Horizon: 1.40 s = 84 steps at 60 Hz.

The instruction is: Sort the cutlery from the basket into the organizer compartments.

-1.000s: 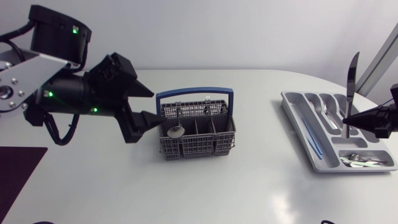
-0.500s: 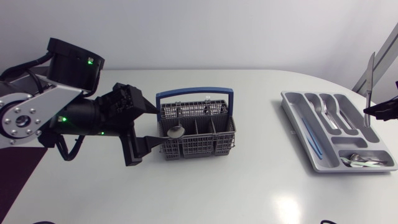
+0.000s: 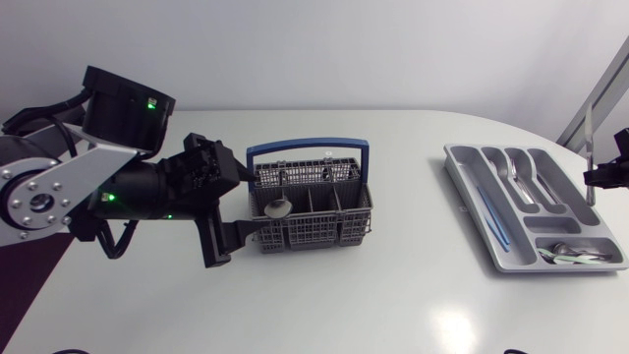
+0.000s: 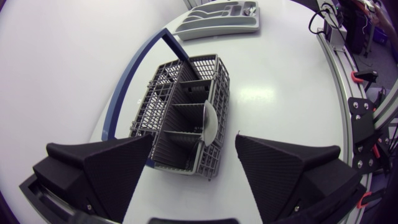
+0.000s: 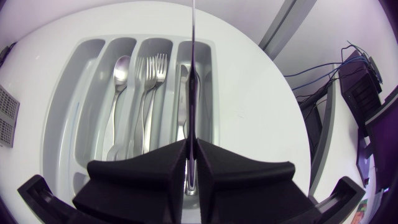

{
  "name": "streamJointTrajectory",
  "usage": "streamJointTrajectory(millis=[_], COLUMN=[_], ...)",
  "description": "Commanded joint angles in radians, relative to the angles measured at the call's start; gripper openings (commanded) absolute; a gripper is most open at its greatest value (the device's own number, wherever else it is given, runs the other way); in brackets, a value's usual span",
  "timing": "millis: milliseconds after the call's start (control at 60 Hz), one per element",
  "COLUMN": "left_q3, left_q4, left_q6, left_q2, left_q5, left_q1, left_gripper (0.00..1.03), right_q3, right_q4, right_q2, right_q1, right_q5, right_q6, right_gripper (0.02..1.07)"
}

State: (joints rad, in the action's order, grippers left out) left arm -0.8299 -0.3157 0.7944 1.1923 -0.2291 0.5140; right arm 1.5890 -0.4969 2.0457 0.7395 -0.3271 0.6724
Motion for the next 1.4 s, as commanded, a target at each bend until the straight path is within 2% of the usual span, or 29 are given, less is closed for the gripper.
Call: streamJointTrajectory(millis=[0, 550, 650, 717, 1217, 1300, 1383], left_q3=[0.021, 0.043, 0.045, 0.045, 0.048, 0.046, 0.046], left_q4=[0.007, 0.007, 0.007, 0.007, 0.0, -0.005, -0.008], left_q6=[0.023, 0.023, 0.023, 0.023, 0.022, 0.022, 0.022], left_q2=[-0.025, -0.053, -0.056, -0.054, -0.077, -0.082, -0.088], left_q5=[0.005, 0.011, 0.011, 0.013, 0.016, 0.019, 0.022], left_q1=[0.009, 0.024, 0.024, 0.026, 0.034, 0.034, 0.034], left_gripper=[0.92, 0.92, 0.92, 0.92, 0.92, 0.92, 0.92], right_q3=[0.032, 0.028, 0.028, 0.031, 0.035, 0.048, 0.051], right_q4=[0.0, 0.0, 0.0, 0.0, 0.0, -0.002, -0.003], right_q2=[0.044, 0.136, 0.143, 0.153, 0.182, 0.189, 0.188], right_q1=[-0.023, -0.038, -0.038, -0.04, -0.049, -0.049, -0.051], right_q5=[0.025, 0.138, 0.148, 0.157, 0.188, 0.189, 0.189], right_q6=[-0.033, -0.056, -0.054, -0.054, -0.051, -0.054, -0.054], right_gripper=[0.08, 0.1, 0.11, 0.17, 0.17, 0.27, 0.28])
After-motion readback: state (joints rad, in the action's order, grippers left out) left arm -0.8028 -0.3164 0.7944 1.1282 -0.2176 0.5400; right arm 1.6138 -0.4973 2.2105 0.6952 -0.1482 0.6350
